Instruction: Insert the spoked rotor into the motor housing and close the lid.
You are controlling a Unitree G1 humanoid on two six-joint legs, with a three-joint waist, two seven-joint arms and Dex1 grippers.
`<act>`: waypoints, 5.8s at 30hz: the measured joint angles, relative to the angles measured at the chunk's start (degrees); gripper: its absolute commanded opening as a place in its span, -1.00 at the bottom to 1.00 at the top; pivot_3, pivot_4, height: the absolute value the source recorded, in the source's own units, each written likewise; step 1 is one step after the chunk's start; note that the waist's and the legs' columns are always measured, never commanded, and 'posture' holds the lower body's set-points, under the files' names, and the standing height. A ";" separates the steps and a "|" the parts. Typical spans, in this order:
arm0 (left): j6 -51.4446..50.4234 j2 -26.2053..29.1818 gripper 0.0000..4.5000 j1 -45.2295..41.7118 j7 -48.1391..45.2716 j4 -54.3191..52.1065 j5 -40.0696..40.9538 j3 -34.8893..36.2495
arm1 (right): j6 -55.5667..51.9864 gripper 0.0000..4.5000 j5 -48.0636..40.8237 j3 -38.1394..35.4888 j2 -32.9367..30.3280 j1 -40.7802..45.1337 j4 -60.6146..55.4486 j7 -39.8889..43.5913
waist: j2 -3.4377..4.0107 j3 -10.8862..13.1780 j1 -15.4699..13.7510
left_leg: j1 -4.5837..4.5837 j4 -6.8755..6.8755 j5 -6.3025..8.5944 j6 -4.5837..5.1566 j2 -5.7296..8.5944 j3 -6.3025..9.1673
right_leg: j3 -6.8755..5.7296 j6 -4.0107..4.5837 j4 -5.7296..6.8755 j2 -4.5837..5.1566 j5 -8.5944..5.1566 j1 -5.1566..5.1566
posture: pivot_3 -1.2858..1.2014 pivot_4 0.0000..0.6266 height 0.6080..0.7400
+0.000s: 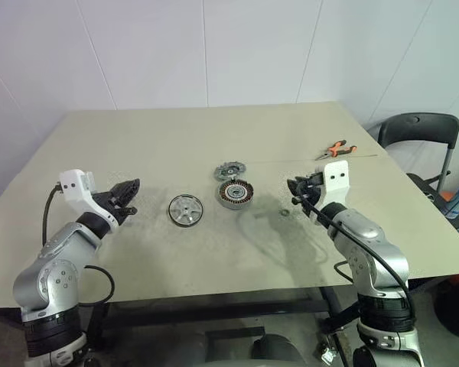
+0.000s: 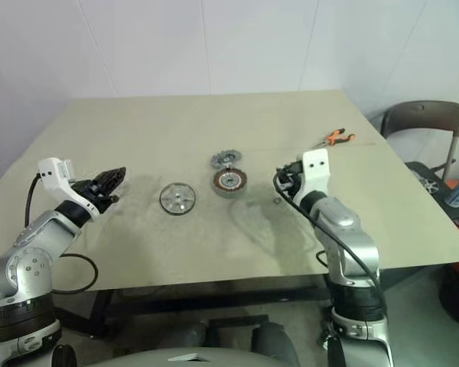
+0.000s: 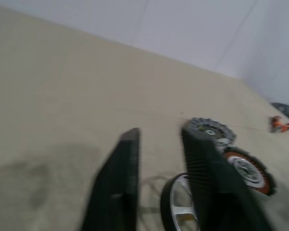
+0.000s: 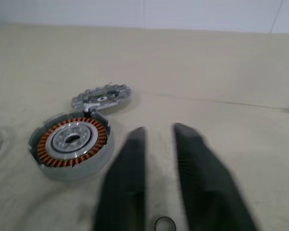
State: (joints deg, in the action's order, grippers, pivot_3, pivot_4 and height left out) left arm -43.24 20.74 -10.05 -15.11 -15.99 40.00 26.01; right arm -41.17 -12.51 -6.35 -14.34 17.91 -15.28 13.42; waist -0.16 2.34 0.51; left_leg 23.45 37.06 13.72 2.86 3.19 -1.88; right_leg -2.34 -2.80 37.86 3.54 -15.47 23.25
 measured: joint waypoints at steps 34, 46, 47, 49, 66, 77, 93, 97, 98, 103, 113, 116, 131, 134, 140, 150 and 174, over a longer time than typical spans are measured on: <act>-0.23 2.68 0.98 2.26 -1.74 -1.31 4.61 -0.47 | -2.97 0.99 -4.55 1.59 -1.01 -1.22 -0.90 3.03 | 0.02 0.01 0.05 | 0.04 -0.26 0.01 0.01 0.00 0.00 | 0.00 0.01 -0.29 0.00 -0.01 0.02 | 0.03 -1.00 1.00; -0.13 4.56 0.98 3.39 -2.62 -1.56 3.36 -2.37 | -3.61 0.99 -3.47 4.74 -7.44 1.12 2.75 8.35 | 0.06 0.04 0.20 | 0.06 -0.38 0.02 0.03 0.00 -0.01 | 0.00 0.01 -0.51 0.01 0.00 0.03 | 0.03 -1.00 1.00; -0.04 4.56 0.98 3.38 -2.63 -1.51 3.09 -2.59 | -2.88 0.99 -3.46 6.22 -8.42 2.52 2.96 10.48 | 0.06 0.04 0.31 | 0.06 -0.41 0.02 0.03 -0.01 -0.01 | -0.01 0.01 -0.50 0.01 0.00 0.05 | 0.03 -1.00 1.00; 0.17 4.51 0.98 3.18 -2.70 -0.92 2.59 -3.13 | -1.23 0.99 -3.57 10.30 -10.18 6.98 3.62 16.66 | 0.08 0.05 0.37 | 0.04 -0.46 0.01 0.03 -0.02 -0.01 | -0.03 0.01 -0.50 0.01 0.00 0.09 | 0.03 -1.00 1.00; 3.79 -1.27 0.98 7.32 1.48 -4.37 0.55 -4.36 | 29.52 0.99 10.25 33.20 -10.30 39.75 52.81 60.50 | -0.04 0.00 0.34 | 0.16 -0.52 0.17 0.15 0.02 0.00 | 0.08 -0.27 -0.76 0.21 0.27 0.19 | 0.03 -1.00 1.00; 7.51 -5.63 0.98 12.59 5.64 -7.90 -0.46 -4.24 | 46.38 0.99 20.98 33.05 -4.12 49.04 79.92 58.91 | -0.03 -0.01 0.36 | 0.00 -0.63 0.09 -0.01 0.01 0.00 | 0.08 -0.22 -0.71 0.21 0.28 0.13 | 0.03 -1.00 1.00; 7.97 -6.55 1.00 14.68 7.77 -10.06 -0.62 -4.47 | 54.41 0.83 27.41 32.59 -0.27 47.18 84.32 51.33 | -0.02 -0.01 0.41 | -0.06 -0.74 -0.01 -0.17 0.01 0.01 | 0.08 -0.22 -0.63 0.19 0.29 0.16 | 0.03 -1.00 1.00; 8.05 -6.52 1.00 14.15 7.72 -10.04 -0.61 -4.50 | 54.61 0.32 27.83 32.33 -0.29 46.77 84.42 51.08 | -0.02 -0.01 0.50 | -0.08 -0.75 -0.03 -0.20 0.01 0.01 | 0.07 -0.22 -0.60 0.18 0.29 0.17 | 0.03 -1.00 1.00; 8.08 -6.50 1.00 14.13 7.69 -10.04 -0.61 -4.51 | 54.70 0.17 27.90 32.23 -0.33 46.77 84.41 51.12 | -0.02 -0.01 0.52 | -0.08 -0.76 -0.03 -0.21 0.01 0.01 | 0.08 -0.22 -0.59 0.18 0.29 0.17 | 0.03 -1.00 1.00; 8.39 -6.55 1.00 14.13 7.72 -10.02 -0.69 -4.87 | 55.51 0.17 29.29 32.21 -0.41 46.68 84.74 48.06 | -0.01 -0.02 0.56 | -0.10 -0.73 -0.05 -0.23 0.01 0.02 | 0.08 -0.21 -0.54 0.17 0.29 0.15 | 0.03 -1.00 1.00; 8.93 -7.46 1.00 13.64 7.92 -9.44 -1.05 -5.01 | 56.69 -0.50 30.08 31.71 -0.43 46.65 84.81 49.63 | -0.02 -0.02 0.55 | -0.13 -0.73 -0.07 -0.25 0.01 0.02 | 0.08 -0.20 -0.52 0.17 0.30 0.14 | 0.03 -1.00 1.00; 8.95 -7.46 1.00 13.42 8.02 -9.07 -1.15 -4.98 | 56.87 -0.50 30.57 31.71 -0.37 46.62 84.77 49.07 | -0.02 -0.03 0.54 | -0.15 -0.73 -0.07 -0.26 0.01 0.02 | 0.08 -0.20 -0.51 0.17 0.31 0.12 | 0.03 -1.00 1.00; 9.15 -8.35 1.00 12.32 8.19 -8.67 -2.29 -5.07 | 58.67 -0.99 33.72 32.03 -0.01 46.02 84.26 47.40 | -0.04 -0.06 0.56 | -0.25 -0.69 -0.10 -0.31 0.01 0.03 | 0.08 -0.18 -0.41 0.15 0.32 0.05 | 0.03 -1.00 1.00; 9.15 -8.47 1.00 12.21 8.13 -8.55 -2.40 -5.07 | 57.50 -0.99 33.59 31.63 0.01 46.05 84.25 47.63 | -0.04 -0.06 0.54 | -0.25 -0.66 -0.13 -0.34 0.01 0.04 | 0.08 -0.13 -0.37 0.15 0.34 0.05 | 0.03 -1.00 1.00; 9.15 -8.56 1.00 11.92 7.86 -8.16 -2.52 -5.11 | 51.68 -0.99 30.21 29.00 -0.72 46.12 81.28 56.05 | -0.03 -0.05 0.46 | -0.12 -0.67 -0.12 -0.33 0.01 0.05 | 0.08 -0.15 -0.39 0.15 0.35 0.17 | 0.03 -1.00 1.00; 9.40 -8.98 1.00 10.73 7.42 -5.39 -3.05 -6.49 | 36.32 -0.99 23.91 28.45 -12.24 32.35 46.93 73.86 | -0.03 -0.04 0.06 | -0.06 -0.67 -0.09 -0.29 0.00 0.17 | 0.05 -0.15 -0.52 0.15 0.35 0.15 | 0.03 -1.00 1.00; 9.88 -8.44 1.00 7.90 5.54 -2.57 -3.25 -7.37 | 28.97 -0.40 21.23 32.25 -15.39 25.82 33.64 71.88 | -0.07 -0.06 0.09 | -0.06 -0.56 -0.09 -0.28 -0.02 0.17 | 0.04 -0.14 -0.51 0.15 0.35 0.11 | 0.03 -1.00 1.00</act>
State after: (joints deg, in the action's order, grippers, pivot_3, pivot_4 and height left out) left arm -33.36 12.30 -2.15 -9.57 -18.56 36.75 18.64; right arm -12.21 8.72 25.89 -29.73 43.72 18.36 85.30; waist -0.23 2.28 0.60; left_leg 23.38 36.49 13.63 2.58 3.17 -1.71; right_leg -2.30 -2.94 37.35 3.69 -15.12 23.36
